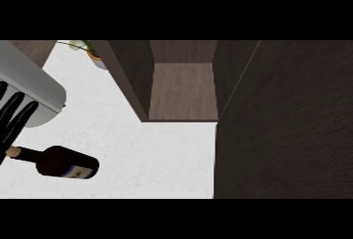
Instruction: Pick up the wine, place it into the cabinet and close the cabinet
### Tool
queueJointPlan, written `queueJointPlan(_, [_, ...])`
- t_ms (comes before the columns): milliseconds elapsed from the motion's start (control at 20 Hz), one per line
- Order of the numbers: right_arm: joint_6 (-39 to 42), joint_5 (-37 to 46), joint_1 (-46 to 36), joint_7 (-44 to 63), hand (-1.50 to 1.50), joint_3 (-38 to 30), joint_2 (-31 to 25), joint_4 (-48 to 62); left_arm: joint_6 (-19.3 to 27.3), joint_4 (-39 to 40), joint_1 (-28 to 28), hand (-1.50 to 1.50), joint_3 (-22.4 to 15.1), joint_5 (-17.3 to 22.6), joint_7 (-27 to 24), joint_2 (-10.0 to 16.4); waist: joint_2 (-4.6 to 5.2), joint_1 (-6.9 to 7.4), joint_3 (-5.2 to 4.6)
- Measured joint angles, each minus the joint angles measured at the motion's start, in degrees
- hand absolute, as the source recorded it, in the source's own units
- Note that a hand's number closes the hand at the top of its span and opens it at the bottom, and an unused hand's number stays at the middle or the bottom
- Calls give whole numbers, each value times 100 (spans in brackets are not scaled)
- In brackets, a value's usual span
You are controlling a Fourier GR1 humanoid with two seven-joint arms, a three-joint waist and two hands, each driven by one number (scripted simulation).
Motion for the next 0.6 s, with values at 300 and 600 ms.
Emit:
queueJointPlan(300, [63, -103, -121, 209, -150, -204, -23, -4, -179, 65, 137, -150, 278, 44, 78, 56, 0, -3, 1])
queueJointPlan(600, [-14, 21, -263, 369, -150, -74, 74, -25, -389, 381, 189, -150, 609, 2, 24, 128, 0, 0, -1])
